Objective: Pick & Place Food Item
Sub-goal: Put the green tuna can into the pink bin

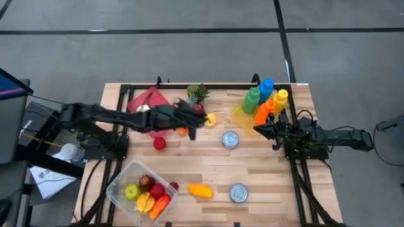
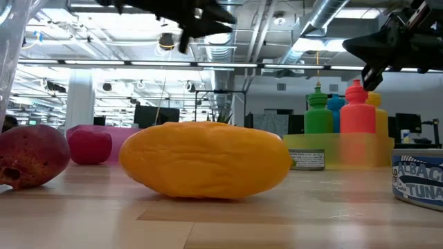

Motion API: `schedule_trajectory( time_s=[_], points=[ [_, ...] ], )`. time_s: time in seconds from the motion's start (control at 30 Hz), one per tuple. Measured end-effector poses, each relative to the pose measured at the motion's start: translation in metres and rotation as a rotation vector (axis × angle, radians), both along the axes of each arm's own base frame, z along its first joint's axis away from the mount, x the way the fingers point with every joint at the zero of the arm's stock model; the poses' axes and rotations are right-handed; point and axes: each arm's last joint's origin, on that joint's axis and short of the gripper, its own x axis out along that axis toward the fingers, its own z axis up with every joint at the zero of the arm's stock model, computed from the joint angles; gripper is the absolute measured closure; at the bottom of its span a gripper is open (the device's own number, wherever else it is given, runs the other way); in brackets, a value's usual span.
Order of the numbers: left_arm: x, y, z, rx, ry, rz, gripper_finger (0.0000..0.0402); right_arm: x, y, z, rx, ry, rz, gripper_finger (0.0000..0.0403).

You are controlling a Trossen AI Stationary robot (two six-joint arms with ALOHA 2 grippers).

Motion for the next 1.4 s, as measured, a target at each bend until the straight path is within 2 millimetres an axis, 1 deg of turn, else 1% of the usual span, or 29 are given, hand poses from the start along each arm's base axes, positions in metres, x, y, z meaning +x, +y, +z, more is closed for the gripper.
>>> schedule_trajectory(
  time_s=[0.17,0.27,0.33,0.43,0.53,0.67,0.8,0.93,1.07,1.2,1.3,1.4],
  points=[
    [0.034,-0.012,-0.036,-0.013,-0.027,-0.139,0.0225,0.0,0.0,0.0,0.0,0.0,0.0,0.0403],
    [0.049,-0.019,-0.054,-0.006,-0.076,-0.18,0.0164,0.0,0.0,0.0,0.0,0.0,0.0,0.0403],
    [0.058,-0.023,-0.067,0.045,-0.055,-0.196,0.0123,0.0,0.0,0.0,0.0,0.0,0.0,0.0403],
    [0.075,-0.026,-0.076,0.12,0.002,-0.215,0.0074,0.0,0.0,0.0,0.0,0.0,0.0,0.0403],
    [0.097,-0.025,-0.078,0.163,0.071,-0.222,0.0042,0.0,0.0,0.0,0.0,-0.002,0.0,0.0403],
    [0.125,-0.021,-0.079,0.239,0.192,-0.235,0.0028,0.0,0.0,0.0,0.0,-0.001,0.0,0.0403],
    [0.144,-0.013,-0.085,0.287,0.25,-0.237,0.0029,0.0,0.0,0.0,0.0,0.0,0.0,0.0403],
    [0.153,-0.005,-0.097,0.268,0.268,-0.22,0.0033,0.0,0.0,0.0,0.0,0.0,-0.001,0.0403],
    [0.156,0.0,-0.117,0.195,0.288,-0.226,0.0034,0.0,0.0,0.0,0.0,0.0,-0.001,0.0403],
    [0.161,0.0,-0.138,0.19,0.3,-0.229,0.0034,0.0,0.0,0.0,0.0,0.0,0.0,0.0403],
    [0.164,0.0,-0.146,0.183,0.275,-0.224,0.0034,0.0,0.0,0.0,0.0,-0.001,0.0,0.0403],
    [0.165,0.0,-0.157,0.16,0.295,-0.211,0.0034,0.0,0.0,0.0,0.0,0.0,-0.001,0.0403]
  ],
)
